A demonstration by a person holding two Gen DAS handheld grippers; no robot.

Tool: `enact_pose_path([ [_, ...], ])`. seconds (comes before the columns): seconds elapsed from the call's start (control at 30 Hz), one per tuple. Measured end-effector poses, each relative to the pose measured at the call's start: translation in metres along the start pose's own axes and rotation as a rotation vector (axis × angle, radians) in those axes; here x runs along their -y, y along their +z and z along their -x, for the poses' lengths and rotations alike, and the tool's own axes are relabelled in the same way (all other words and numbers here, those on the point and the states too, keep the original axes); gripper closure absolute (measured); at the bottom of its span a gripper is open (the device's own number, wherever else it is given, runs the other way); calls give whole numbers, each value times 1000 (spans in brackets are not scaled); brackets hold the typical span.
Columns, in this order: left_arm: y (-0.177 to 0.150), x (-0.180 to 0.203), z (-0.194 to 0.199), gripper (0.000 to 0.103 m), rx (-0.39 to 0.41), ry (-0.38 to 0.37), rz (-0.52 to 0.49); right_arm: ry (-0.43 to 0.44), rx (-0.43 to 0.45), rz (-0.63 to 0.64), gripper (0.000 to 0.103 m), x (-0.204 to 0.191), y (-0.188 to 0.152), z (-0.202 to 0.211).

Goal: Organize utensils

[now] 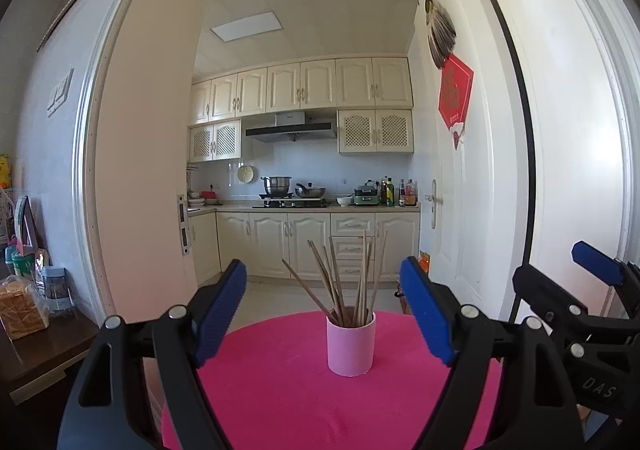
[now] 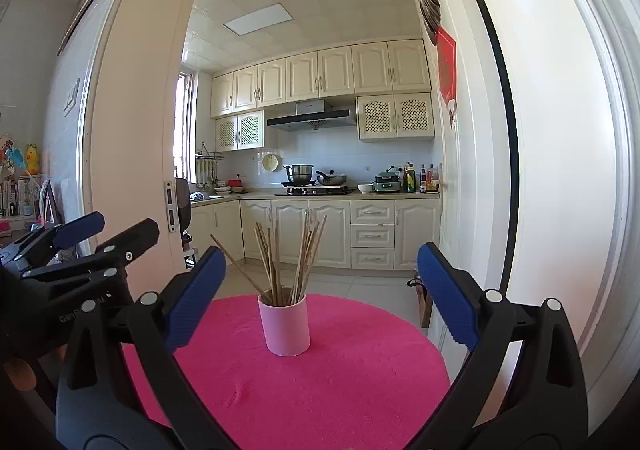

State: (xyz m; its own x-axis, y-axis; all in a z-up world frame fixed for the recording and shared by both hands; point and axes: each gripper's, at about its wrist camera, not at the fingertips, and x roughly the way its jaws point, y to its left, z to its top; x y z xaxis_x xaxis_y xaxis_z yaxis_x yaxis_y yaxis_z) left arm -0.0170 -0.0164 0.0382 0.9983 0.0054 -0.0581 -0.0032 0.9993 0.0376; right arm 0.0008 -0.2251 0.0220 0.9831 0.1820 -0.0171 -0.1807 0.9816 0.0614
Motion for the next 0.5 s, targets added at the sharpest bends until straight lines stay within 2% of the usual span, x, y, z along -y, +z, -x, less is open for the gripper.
enact_pose_path([
  [0.2, -3, 8, 7, 25, 22, 27, -27, 10, -4, 8, 8, -1, -4, 0],
  [0.5, -8, 9, 5, 25, 23, 18, -20, -10, -10, 25, 8, 0, -10, 0],
])
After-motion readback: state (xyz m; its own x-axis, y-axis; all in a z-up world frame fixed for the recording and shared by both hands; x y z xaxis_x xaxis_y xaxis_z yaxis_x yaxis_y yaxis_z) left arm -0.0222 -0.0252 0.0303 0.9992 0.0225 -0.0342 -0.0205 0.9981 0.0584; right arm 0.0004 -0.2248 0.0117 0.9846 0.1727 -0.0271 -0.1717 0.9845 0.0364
